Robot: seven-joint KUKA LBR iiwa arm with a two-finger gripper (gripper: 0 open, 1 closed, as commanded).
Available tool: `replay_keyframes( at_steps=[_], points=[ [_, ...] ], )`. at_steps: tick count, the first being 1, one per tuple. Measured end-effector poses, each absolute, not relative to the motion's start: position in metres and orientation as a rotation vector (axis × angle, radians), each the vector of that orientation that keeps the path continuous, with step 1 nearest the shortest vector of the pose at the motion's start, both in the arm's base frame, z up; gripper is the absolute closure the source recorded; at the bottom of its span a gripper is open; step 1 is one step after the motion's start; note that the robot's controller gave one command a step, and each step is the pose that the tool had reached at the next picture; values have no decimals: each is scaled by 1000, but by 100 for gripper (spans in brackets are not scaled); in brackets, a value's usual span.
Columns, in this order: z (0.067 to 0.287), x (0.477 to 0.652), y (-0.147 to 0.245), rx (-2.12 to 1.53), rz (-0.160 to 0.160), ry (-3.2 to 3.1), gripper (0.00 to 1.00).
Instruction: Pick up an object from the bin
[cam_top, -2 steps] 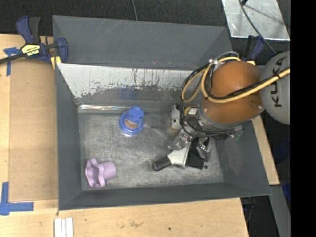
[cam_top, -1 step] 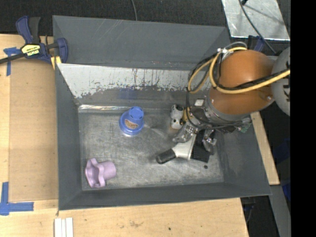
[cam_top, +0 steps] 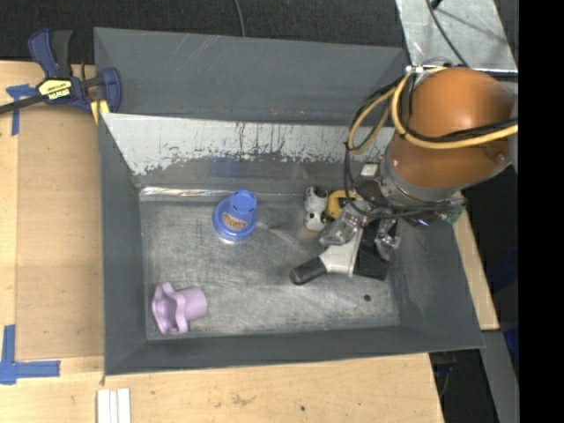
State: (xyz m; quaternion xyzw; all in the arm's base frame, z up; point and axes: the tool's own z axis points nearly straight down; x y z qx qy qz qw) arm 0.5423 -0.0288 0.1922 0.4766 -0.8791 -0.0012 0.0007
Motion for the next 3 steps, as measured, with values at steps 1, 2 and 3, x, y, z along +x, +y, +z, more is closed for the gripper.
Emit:
replay_keyframes(
  at_steps=[1,2,3],
  points=[
    [175,559,-47,1419,13,-2819,100],
    [165,535,-49,1426,-17,-2785,100],
    [183,533,-50,1469,-15,-2765,100]
  ],
)
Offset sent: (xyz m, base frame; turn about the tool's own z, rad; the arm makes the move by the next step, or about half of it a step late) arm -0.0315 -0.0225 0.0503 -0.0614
